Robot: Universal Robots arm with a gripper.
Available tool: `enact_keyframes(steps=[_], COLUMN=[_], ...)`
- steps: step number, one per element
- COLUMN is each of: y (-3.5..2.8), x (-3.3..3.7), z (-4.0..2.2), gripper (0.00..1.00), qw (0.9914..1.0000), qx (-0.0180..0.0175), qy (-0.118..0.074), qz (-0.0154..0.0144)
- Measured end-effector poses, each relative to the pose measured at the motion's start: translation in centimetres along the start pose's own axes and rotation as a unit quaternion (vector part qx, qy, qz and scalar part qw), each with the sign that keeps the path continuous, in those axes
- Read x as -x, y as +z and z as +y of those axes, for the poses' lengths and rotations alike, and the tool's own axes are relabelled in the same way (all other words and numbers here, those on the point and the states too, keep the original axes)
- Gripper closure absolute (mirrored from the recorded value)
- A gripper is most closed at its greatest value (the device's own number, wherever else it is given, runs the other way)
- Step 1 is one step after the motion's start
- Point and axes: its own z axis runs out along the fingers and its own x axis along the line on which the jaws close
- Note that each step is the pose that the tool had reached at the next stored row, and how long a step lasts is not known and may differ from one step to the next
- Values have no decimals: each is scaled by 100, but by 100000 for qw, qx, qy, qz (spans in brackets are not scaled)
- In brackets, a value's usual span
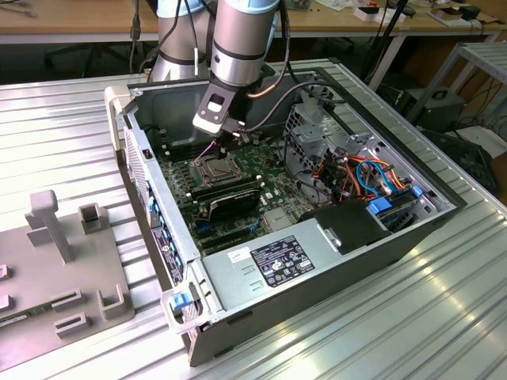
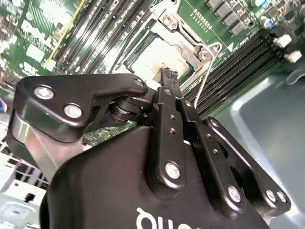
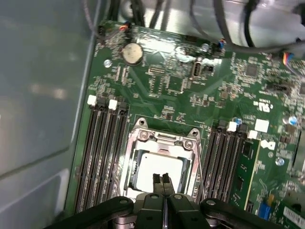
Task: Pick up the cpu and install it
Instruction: 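Install the first cpu locking lever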
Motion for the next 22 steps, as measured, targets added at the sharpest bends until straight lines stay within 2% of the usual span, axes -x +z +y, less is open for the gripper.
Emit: enact_keyframes(steps=[3,7,10,13,15,17,18,19,20,21,22], y=[0,1,3,4,5,5,5,5,5,6,6], x=[0,0,0,0,0,0,0,0,0,0,0], z=[0,-1,0,0,0,0,0,0,0,0,0], gripper=[89,89,89,89,89,89,89,89,89,89,89], qw=[99951,99763,99501,99137,98659,98345,98046,97589,97076,96607,96335], qx=[-19,-54,-68,-91,-109,-122,-131,-144,-160,-172,-180], qy=[-3119,-6877,-9975,-13111,-16320,-18117,-19668,-21826,-24003,-25825,-26821], qz=[31,54,90,115,142,160,174,193,211,228,236])
